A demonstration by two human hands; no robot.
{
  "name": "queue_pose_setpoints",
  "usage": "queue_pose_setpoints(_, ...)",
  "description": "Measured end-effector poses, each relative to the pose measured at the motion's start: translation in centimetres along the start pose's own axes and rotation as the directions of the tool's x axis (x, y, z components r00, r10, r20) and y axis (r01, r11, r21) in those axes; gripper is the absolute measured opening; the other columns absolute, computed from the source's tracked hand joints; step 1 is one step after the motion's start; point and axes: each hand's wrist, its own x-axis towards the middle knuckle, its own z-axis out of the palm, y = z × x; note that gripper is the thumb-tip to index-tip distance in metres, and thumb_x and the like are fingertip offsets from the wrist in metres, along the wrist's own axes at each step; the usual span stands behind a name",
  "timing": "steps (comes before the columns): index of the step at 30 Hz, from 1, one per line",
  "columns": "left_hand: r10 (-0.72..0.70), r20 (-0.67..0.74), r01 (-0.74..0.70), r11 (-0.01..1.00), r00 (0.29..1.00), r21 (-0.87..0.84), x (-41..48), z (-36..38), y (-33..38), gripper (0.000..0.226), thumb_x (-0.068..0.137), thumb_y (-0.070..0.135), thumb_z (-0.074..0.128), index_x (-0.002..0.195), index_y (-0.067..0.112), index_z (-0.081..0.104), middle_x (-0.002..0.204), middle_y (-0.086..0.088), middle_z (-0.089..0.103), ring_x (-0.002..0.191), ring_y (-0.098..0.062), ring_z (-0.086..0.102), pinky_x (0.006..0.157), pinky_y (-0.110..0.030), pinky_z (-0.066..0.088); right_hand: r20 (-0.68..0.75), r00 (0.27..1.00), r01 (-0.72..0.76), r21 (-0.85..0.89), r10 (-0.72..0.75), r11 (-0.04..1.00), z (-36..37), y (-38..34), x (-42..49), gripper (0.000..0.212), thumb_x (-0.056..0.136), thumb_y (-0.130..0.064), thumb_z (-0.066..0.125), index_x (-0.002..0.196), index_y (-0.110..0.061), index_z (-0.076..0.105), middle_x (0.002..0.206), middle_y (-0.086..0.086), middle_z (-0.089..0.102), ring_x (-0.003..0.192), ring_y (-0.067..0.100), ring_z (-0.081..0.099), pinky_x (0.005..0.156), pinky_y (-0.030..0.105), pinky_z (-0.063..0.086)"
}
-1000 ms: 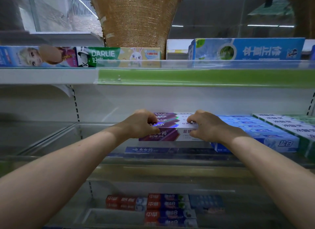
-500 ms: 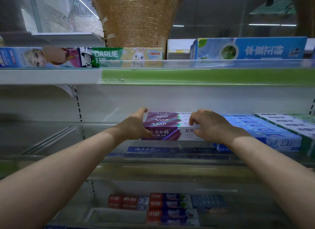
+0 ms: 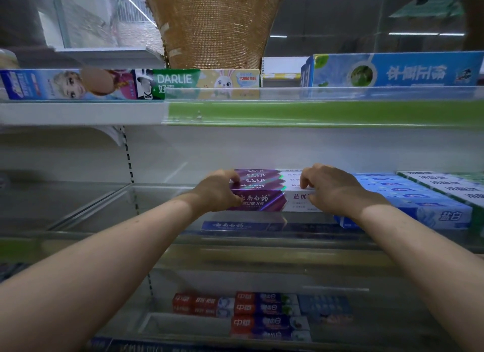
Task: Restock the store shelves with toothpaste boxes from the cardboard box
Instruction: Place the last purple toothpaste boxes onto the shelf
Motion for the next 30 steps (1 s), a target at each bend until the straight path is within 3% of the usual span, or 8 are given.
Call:
queue_pose_setpoints(4,-0.012,0.000,0.012,0.997,1.000,-0.080,-0.2,-0.2,-0.4,0.045,0.086,0.017,0.069,0.128,0.013,0.051,0.127,-0.011,0.051,0.114,-0.025,0.052,0.081,-0.031,0.054,-0.018,0.999,-0.026,0.010,0.026,1.000,-0.5,0.6,-0.1,0.020,0.093,-0.016,0.053,0.110,-0.025,0.059,0.118,-0.001,0.052,0.107,0.020,0.050,0.079,0.028,0.037)
queue_pose_setpoints(8,-0.002,-0.093,0.003,1.000,0.996,0.007,-0.4,0.2,-0.1,0.041,0.086,0.019,0.070,0.124,0.013,0.058,0.126,-0.010,0.056,0.113,-0.024,0.054,0.091,-0.036,0.051,-0.007,0.998,-0.056,-0.009,0.056,0.998,-0.4,1.1,-0.3,0.012,0.092,-0.016,0.054,0.101,-0.024,0.057,0.111,-0.001,0.056,0.093,0.017,0.047,0.075,0.028,0.037)
queue_pose_setpoints(12,-0.001,-0.141,0.011,0.997,0.990,0.072,-0.7,0.2,0.5,0.040,0.086,0.021,0.069,0.124,0.012,0.059,0.123,-0.006,0.057,0.109,-0.022,0.054,0.087,-0.029,0.046,-0.043,0.997,-0.058,-0.035,0.056,0.998,-0.1,0.8,-0.3,0.014,0.091,-0.013,0.053,0.101,-0.019,0.060,0.108,0.002,0.057,0.092,0.021,0.051,0.074,0.029,0.040)
queue_pose_setpoints(15,-0.043,-0.106,0.040,0.999,0.993,-0.030,-0.9,0.1,0.4,0.045,0.085,0.017,0.069,0.126,0.007,0.052,0.115,-0.007,0.058,0.108,-0.025,0.056,0.090,-0.034,0.050,-0.030,0.998,-0.060,-0.028,0.059,0.998,-0.4,0.7,-0.7,0.016,0.092,-0.015,0.052,0.104,-0.021,0.060,0.110,0.001,0.056,0.094,0.021,0.051,0.074,0.029,0.039)
queue_pose_setpoints(19,-0.064,-0.115,0.060,0.997,0.991,-0.039,-1.1,0.3,0.3,0.056,0.085,0.018,0.070,0.134,0.004,0.044,0.124,-0.012,0.059,0.109,-0.026,0.057,0.091,-0.036,0.050,-0.062,0.997,-0.056,-0.026,0.054,0.998,-0.4,0.6,-1.2,0.021,0.094,-0.016,0.051,0.110,-0.022,0.063,0.115,0.001,0.055,0.104,0.025,0.053,0.075,0.029,0.037)
queue_pose_setpoints(25,-0.089,-0.144,0.092,0.996,0.986,0.010,-1.4,0.4,0.7,0.050,0.087,0.019,0.068,0.129,0.001,0.048,0.127,-0.014,0.056,0.114,-0.028,0.054,0.095,-0.036,0.046,-0.066,0.996,-0.073,-0.079,0.068,0.994,0.1,0.0,-1.0,0.022,0.090,-0.009,0.052,0.106,-0.017,0.065,0.114,0.005,0.059,0.101,0.028,0.056,0.074,0.029,0.040)
queue_pose_setpoints(30,-0.113,-0.133,0.118,0.993,0.985,0.028,-1.1,0.8,0.4,0.035,0.086,0.026,0.068,0.112,0.004,0.059,0.109,-0.011,0.064,0.099,-0.027,0.061,0.088,-0.036,0.052,-0.131,0.980,-0.142,0.052,0.148,0.988,-2.2,2.0,-1.6,0.038,0.093,-0.008,0.044,0.122,-0.024,0.062,0.132,0.001,0.056,0.117,0.027,0.052,0.090,0.032,0.042)
